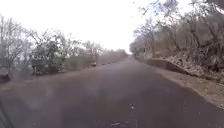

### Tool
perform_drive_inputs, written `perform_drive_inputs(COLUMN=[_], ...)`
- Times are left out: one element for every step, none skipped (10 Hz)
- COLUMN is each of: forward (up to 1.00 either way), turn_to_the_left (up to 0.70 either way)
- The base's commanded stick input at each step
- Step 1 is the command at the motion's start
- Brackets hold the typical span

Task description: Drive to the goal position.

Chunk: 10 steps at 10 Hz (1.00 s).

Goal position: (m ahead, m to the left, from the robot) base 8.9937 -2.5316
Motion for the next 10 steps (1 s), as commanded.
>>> perform_drive_inputs(forward=[0.70, 0.70, 0.70, 0.70, 0.70, 0.70, 0.70, 0.70, 0.70, 0.70], turn_to_the_left=[0.00, 0.00, 0.00, 0.00, 0.00, 0.00, 0.00, 0.00, 0.00, 0.00])
